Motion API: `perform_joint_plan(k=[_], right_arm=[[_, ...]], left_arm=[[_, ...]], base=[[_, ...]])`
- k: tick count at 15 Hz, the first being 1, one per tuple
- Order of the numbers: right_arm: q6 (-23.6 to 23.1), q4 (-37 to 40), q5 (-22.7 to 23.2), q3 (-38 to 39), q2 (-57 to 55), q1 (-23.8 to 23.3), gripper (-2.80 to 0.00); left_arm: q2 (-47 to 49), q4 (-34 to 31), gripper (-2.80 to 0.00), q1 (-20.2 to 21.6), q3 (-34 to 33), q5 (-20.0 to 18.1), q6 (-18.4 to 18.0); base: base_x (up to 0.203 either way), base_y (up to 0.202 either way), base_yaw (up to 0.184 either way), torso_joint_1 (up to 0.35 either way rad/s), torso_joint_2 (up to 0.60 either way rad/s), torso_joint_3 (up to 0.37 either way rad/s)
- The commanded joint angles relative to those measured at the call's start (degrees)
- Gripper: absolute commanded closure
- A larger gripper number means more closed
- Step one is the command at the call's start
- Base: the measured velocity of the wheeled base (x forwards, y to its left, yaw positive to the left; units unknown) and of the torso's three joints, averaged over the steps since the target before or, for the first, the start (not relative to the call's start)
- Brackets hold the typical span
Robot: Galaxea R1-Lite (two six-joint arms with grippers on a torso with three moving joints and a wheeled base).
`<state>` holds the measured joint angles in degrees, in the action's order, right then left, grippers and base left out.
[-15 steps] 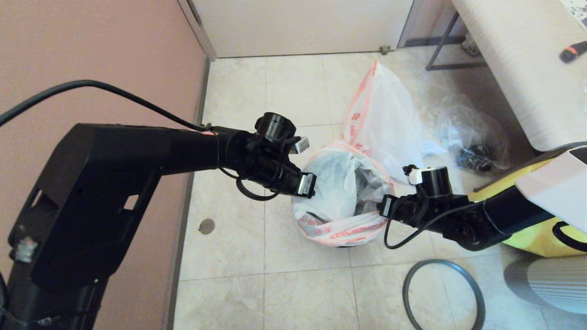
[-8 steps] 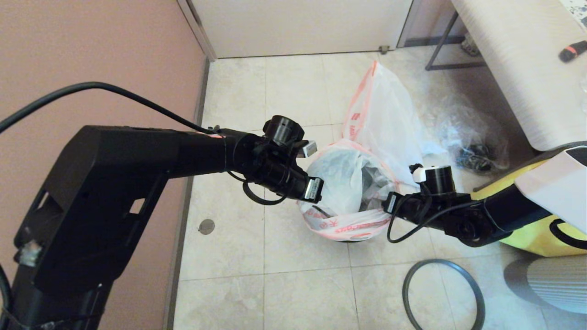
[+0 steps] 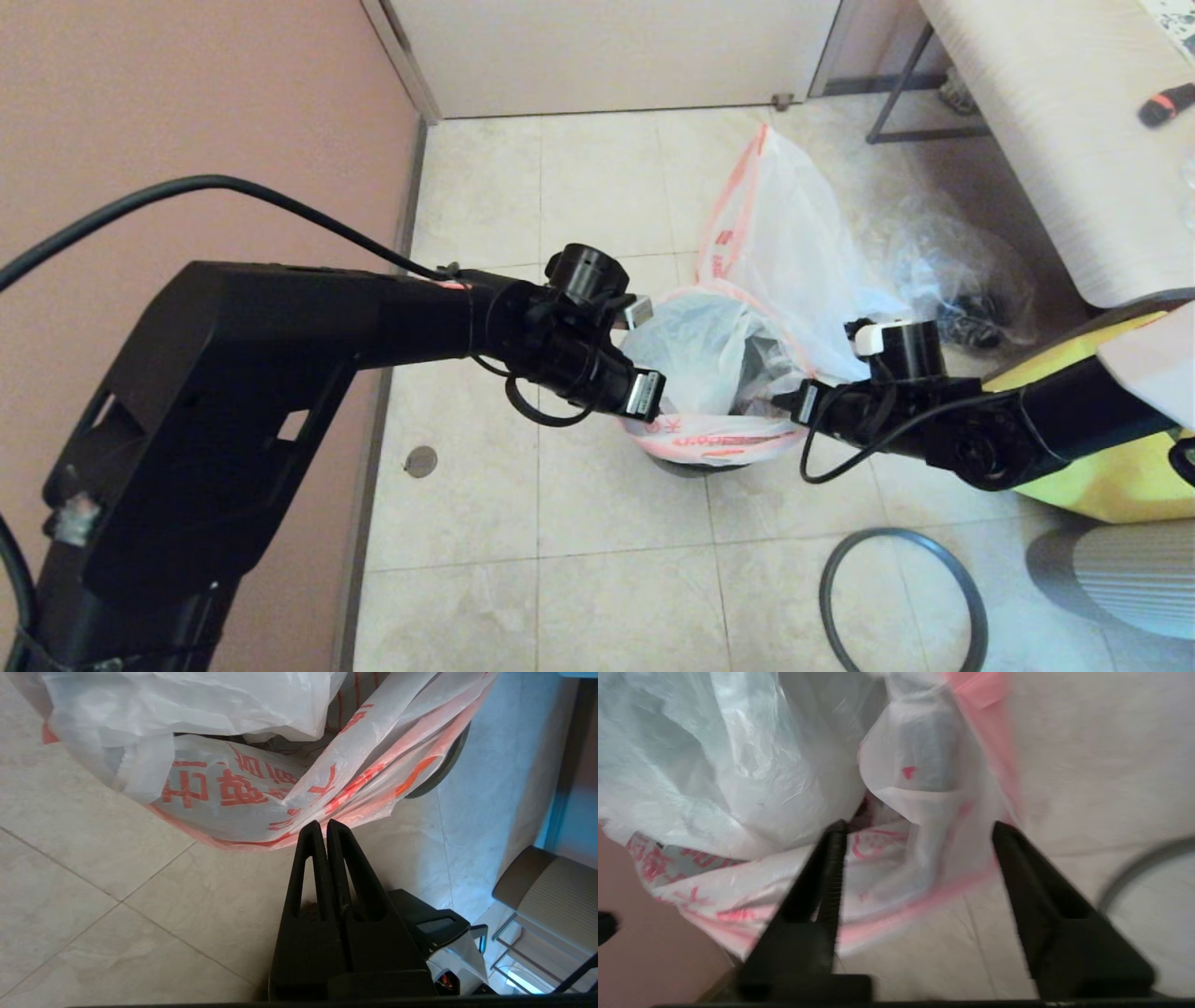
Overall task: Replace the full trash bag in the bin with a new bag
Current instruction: Put the new garbage bag on the trash can
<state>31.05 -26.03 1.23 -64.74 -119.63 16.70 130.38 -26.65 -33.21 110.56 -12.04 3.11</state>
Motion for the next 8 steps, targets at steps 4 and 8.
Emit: perform_joint_plan(k=[4,8], right_arm=[[-3.69,14.86,-0.17,-1.42,9.17,0.69,-2.80],[-3.83,24.45,-1.37,-5.30,8.27,1.84,-2.80]], left_arm=[[-0.56,-0.16,0.00,0.17,0.01,0.70,0.06],[-0.92,-0.07,0.00,0.25,0.10,2.38,0.14]], base=[[0.000,0.000,0.000,0.000,0.00,0.000],[0.000,0.000,0.000,0.000,0.00,0.000]])
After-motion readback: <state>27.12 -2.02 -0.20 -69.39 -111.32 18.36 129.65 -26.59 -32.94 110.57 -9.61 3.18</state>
